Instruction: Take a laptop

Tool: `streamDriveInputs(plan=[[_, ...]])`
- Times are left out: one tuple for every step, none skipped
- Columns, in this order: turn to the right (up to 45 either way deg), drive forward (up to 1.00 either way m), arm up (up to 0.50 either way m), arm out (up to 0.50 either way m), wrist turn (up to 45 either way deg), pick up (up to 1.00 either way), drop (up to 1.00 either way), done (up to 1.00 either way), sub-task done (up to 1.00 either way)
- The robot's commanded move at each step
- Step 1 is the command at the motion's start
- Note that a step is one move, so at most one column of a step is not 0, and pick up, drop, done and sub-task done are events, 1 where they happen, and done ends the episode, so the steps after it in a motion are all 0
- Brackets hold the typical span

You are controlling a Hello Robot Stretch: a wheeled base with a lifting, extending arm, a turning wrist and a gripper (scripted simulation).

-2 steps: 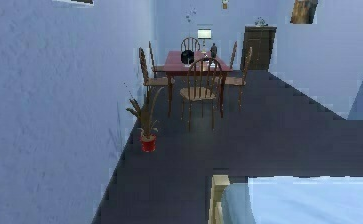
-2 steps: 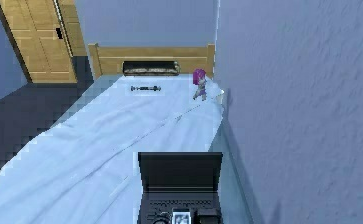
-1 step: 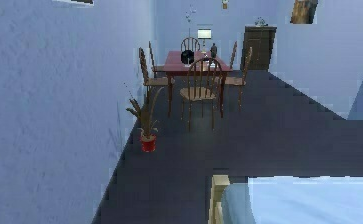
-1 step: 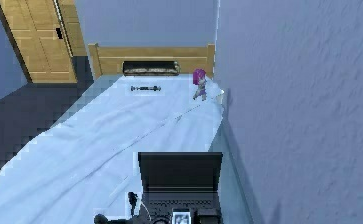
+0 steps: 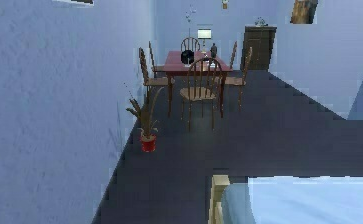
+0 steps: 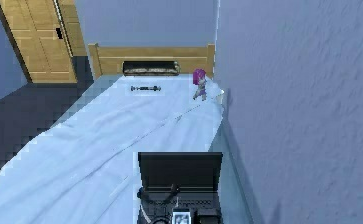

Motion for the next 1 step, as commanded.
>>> streamDriveInputs(plan=[[0.0, 0.00, -0.30, 0.00, 0.0, 0.00, 0.00, 0.00, 0.00]])
